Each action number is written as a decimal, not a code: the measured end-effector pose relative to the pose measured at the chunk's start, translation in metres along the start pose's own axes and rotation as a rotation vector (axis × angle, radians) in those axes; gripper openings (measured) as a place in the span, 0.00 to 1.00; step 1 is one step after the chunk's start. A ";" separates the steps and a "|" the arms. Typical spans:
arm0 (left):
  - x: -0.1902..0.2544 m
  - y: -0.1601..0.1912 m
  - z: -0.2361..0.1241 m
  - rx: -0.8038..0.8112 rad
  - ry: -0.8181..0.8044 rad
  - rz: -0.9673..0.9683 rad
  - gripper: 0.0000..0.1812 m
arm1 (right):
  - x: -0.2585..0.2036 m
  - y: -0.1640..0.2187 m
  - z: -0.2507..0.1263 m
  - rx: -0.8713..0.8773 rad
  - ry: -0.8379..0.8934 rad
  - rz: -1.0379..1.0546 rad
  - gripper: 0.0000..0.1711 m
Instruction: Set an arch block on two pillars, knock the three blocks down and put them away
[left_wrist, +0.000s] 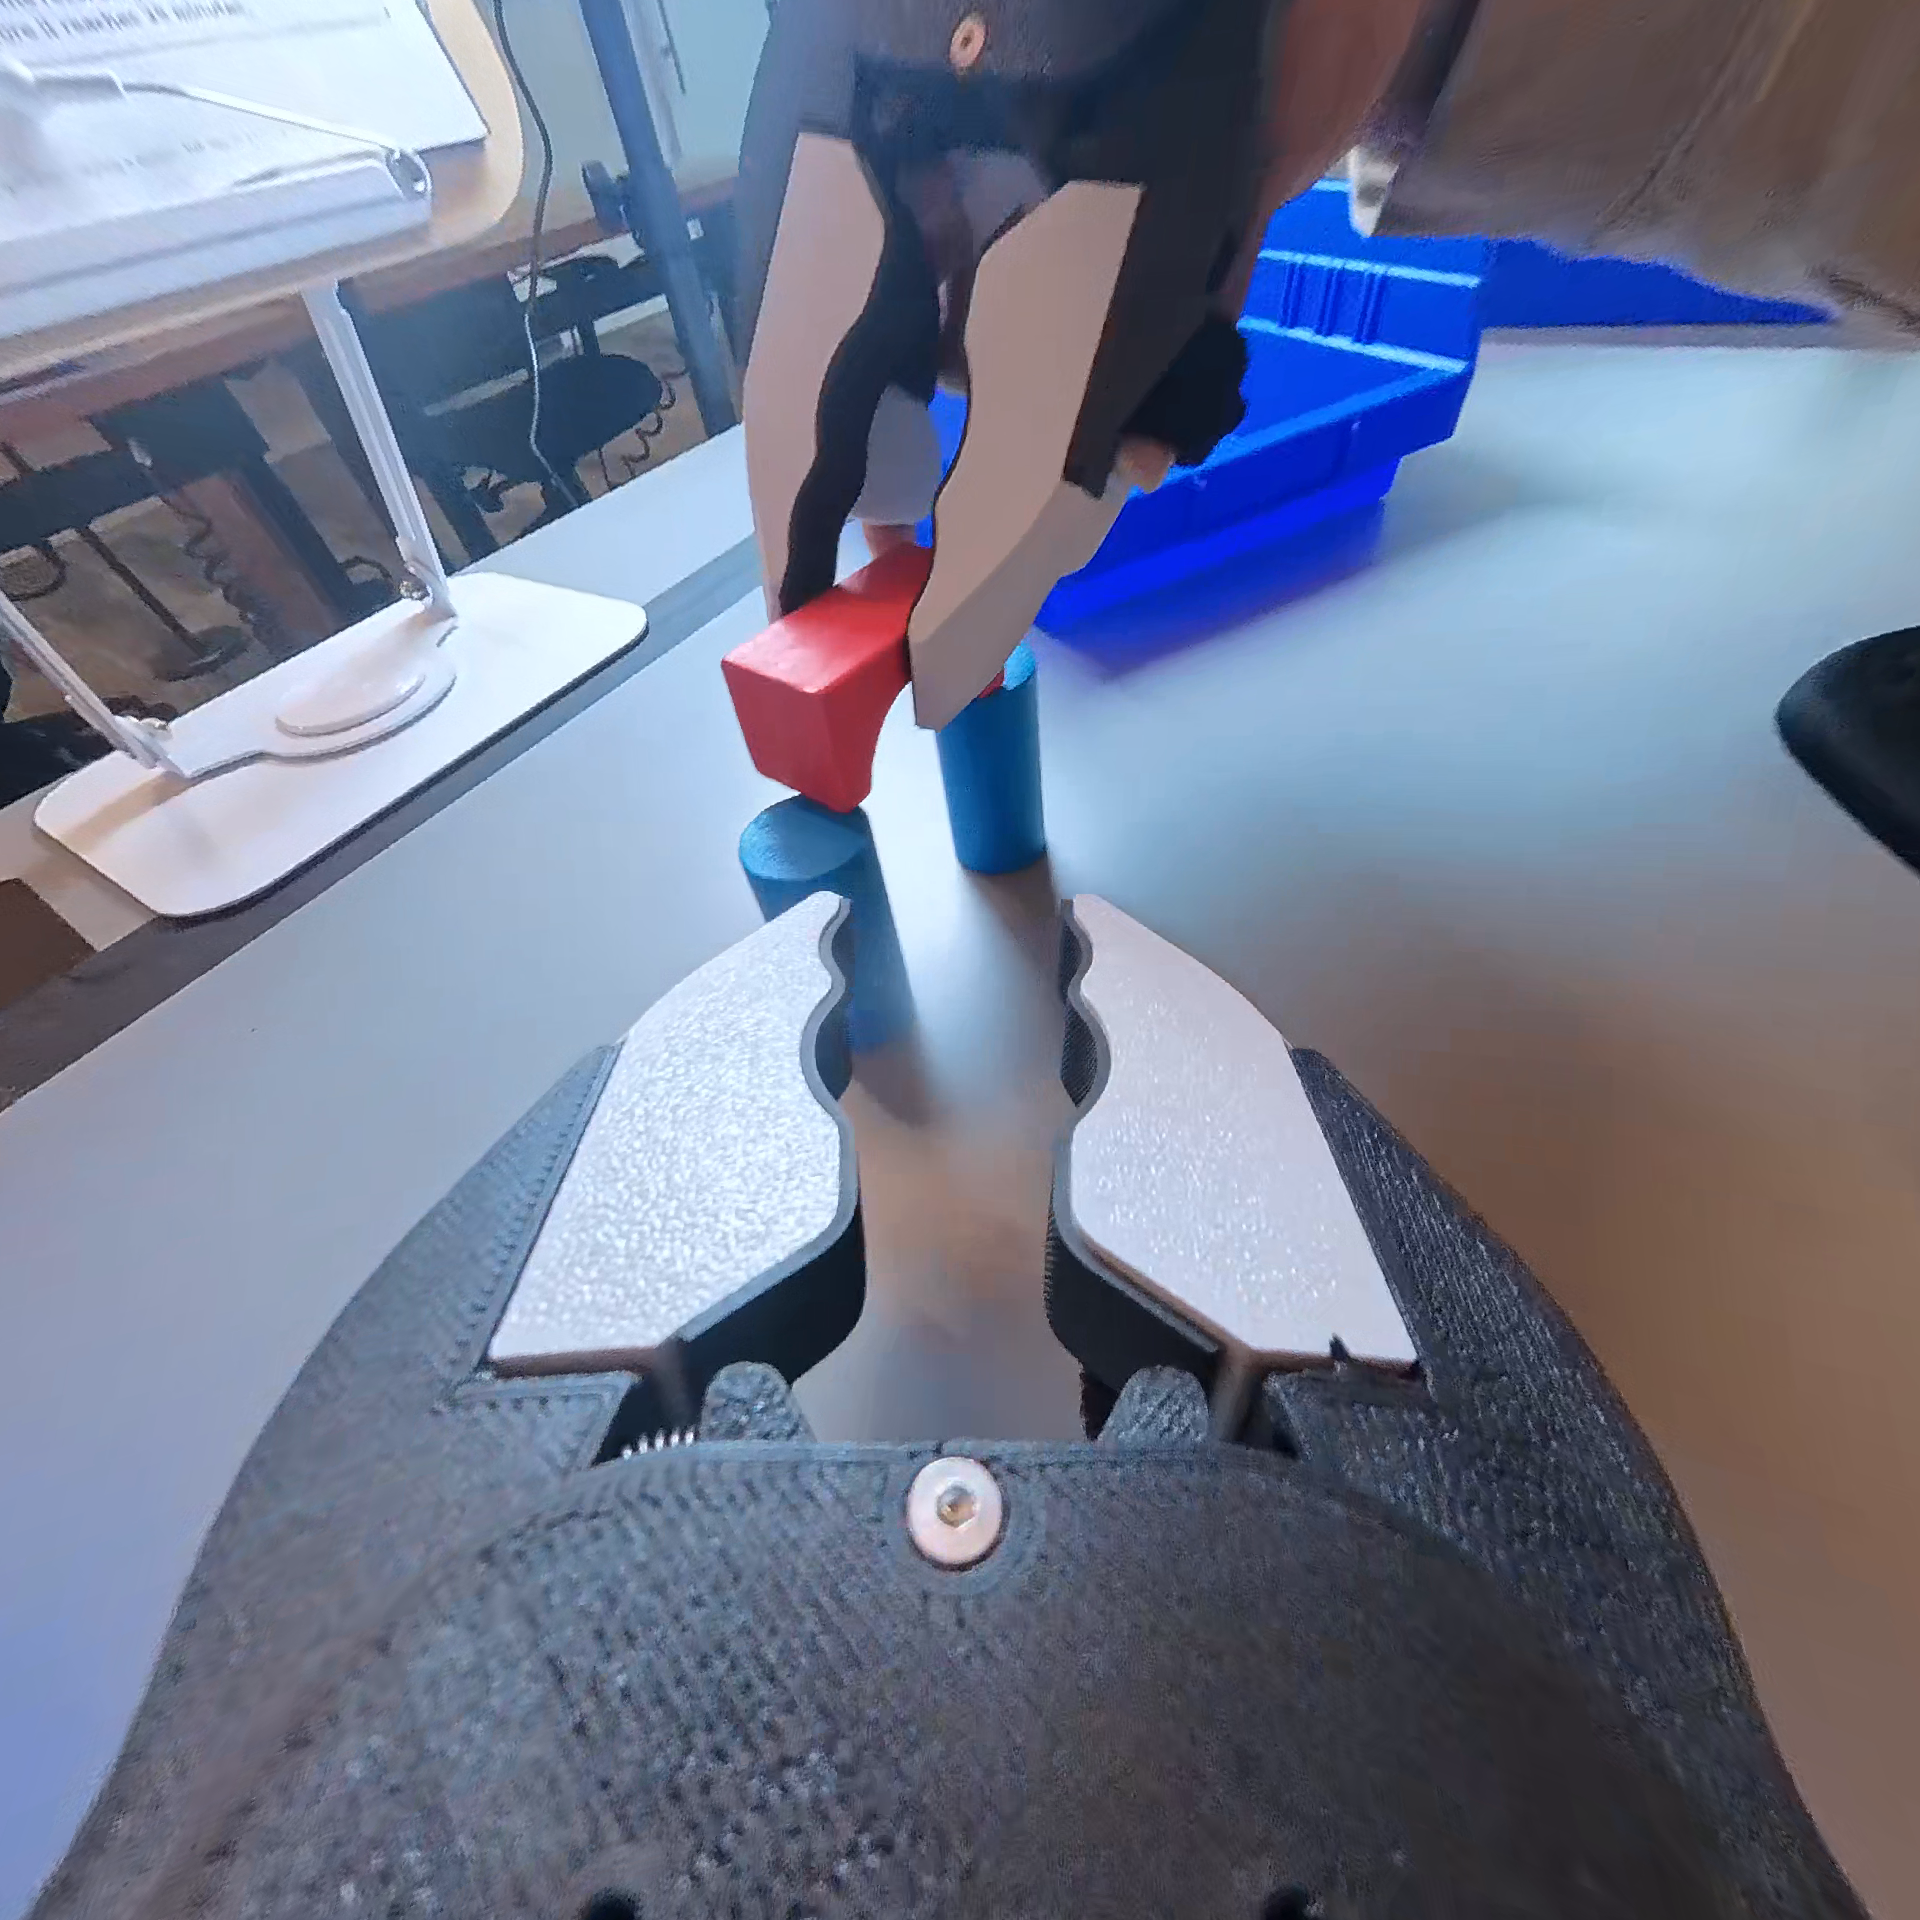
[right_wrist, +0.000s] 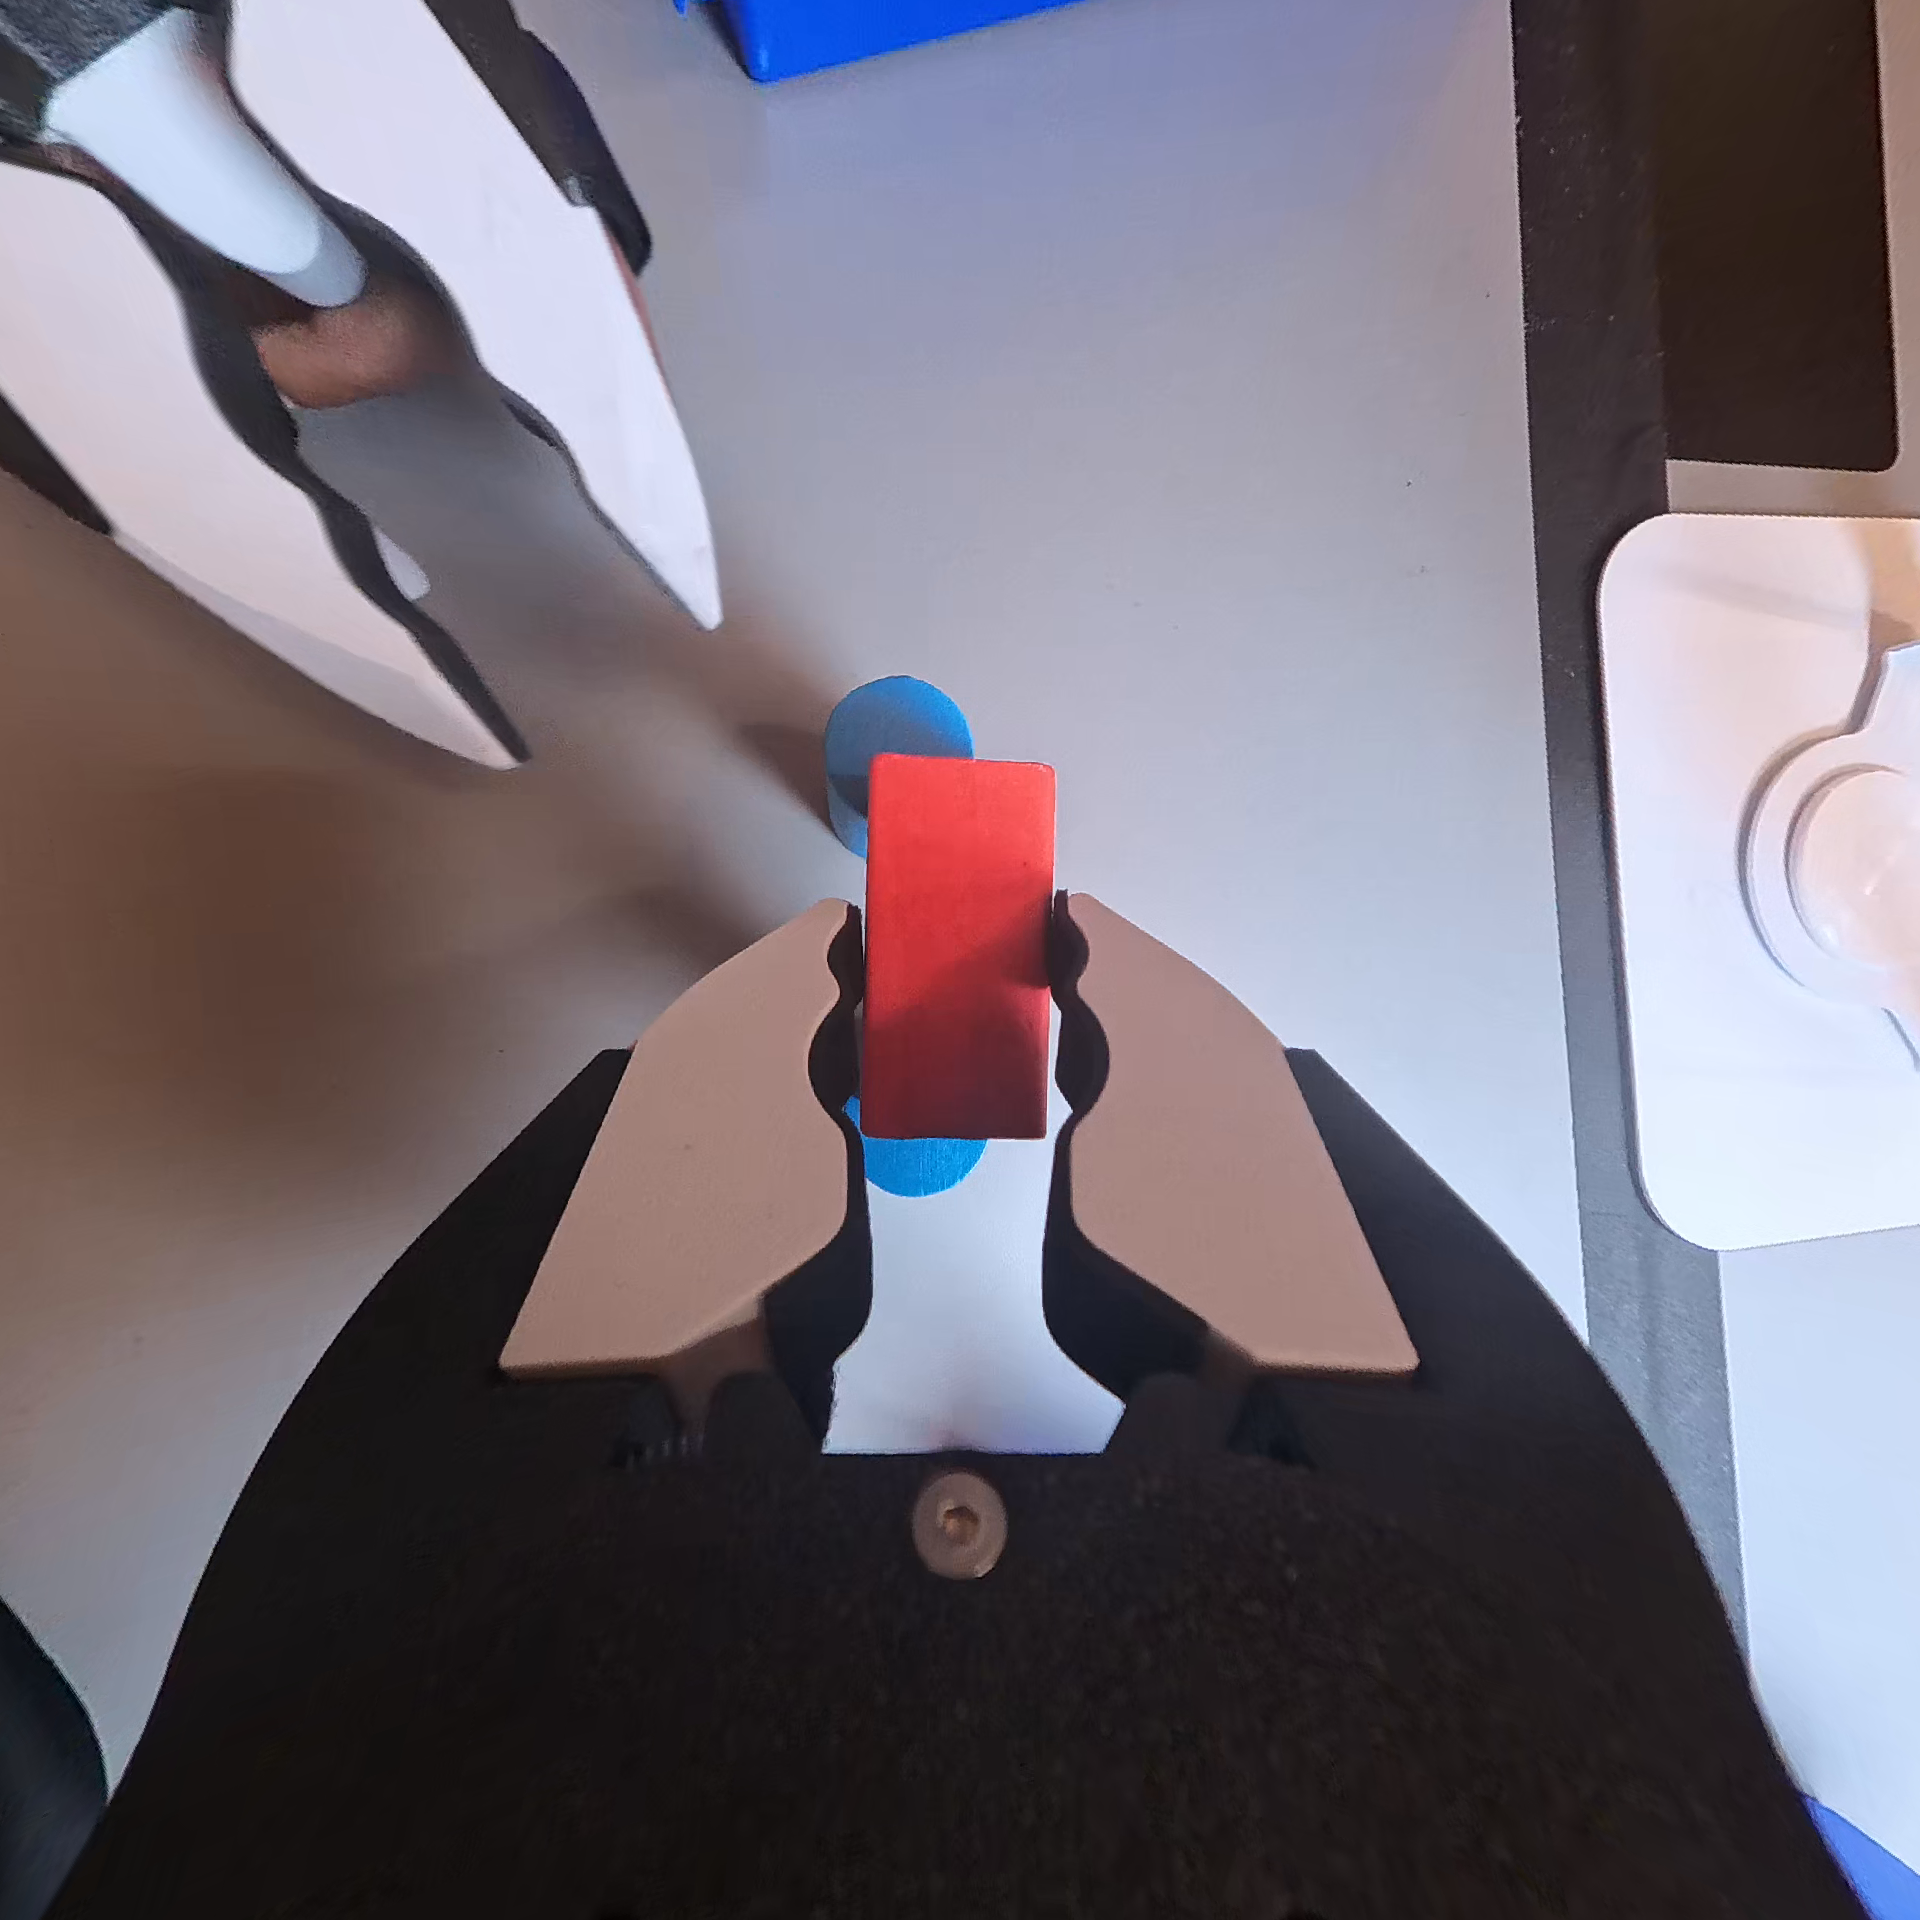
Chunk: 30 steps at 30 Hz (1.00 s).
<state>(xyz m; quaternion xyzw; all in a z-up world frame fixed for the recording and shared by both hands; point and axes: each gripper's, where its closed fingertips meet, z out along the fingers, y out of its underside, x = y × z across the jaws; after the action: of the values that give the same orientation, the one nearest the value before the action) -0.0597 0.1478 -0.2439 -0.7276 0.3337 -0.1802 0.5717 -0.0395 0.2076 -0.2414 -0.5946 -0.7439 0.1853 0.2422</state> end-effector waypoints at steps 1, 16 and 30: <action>0.004 -0.002 -0.002 0.011 0.009 -0.001 0.21 | 0.000 0.000 0.000 0.003 -0.002 0.001 0.20; 0.046 0.007 -0.013 -0.009 0.125 0.073 0.21 | -0.001 -0.001 0.000 0.024 -0.020 -0.027 0.20; 0.050 0.013 -0.011 -0.028 0.141 0.079 0.20 | -0.002 -0.001 -0.001 0.060 -0.050 -0.048 0.20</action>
<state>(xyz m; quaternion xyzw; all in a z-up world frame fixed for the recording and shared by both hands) -0.0346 0.1042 -0.2590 -0.7072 0.4039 -0.2037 0.5433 -0.0394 0.2055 -0.2407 -0.5642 -0.7579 0.2166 0.2457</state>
